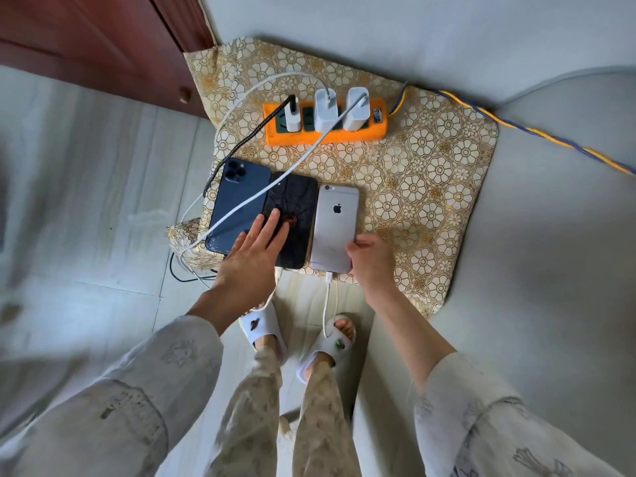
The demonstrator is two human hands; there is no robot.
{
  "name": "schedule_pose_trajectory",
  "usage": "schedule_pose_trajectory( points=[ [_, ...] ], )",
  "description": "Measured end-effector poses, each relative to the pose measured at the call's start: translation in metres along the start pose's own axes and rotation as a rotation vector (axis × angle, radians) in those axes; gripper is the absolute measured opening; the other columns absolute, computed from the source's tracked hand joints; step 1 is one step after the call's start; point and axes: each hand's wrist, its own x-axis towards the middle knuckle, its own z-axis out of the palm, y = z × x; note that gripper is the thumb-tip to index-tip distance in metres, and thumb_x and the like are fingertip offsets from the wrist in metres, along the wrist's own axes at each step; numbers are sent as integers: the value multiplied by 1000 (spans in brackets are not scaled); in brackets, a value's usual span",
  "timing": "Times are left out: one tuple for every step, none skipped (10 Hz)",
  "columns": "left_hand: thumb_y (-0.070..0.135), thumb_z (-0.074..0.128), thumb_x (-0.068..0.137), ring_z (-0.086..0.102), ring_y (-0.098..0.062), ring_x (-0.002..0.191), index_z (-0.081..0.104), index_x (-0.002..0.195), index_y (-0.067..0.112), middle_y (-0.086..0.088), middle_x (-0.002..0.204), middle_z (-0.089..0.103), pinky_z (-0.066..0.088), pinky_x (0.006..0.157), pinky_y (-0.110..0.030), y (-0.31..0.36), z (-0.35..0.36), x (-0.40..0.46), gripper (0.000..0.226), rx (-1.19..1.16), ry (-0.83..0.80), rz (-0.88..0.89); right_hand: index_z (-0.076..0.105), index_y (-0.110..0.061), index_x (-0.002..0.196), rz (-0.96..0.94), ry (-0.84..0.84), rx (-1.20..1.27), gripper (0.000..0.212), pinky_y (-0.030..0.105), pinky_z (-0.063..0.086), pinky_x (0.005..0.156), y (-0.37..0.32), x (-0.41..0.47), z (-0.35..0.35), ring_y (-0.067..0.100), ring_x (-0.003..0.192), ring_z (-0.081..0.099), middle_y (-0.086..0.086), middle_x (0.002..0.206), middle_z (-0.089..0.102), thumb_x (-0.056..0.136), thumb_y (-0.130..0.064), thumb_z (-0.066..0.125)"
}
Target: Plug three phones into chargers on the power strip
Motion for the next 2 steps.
schedule_pose_trajectory(
  points=[
    [-2,38,86,-12,-24,144,-2,146,19,-2,156,-16,7,117,-43,1,-4,1,75,8,-52,-1,59,-17,77,-46,-22,-55,16,30,48,64,-2,-7,-4,9,65,53,-2,79,59,89,-9,53],
    [12,36,93,-8,-26,145,2,147,19,-2,157,-14,15,115,-50,0,-11,6,64,8,-133,-7,56,-5,117,2,-78,-87,28,25,48,68,-8,-10,-7,16,86,60,8,114,60,92,-13,48]
  ],
)
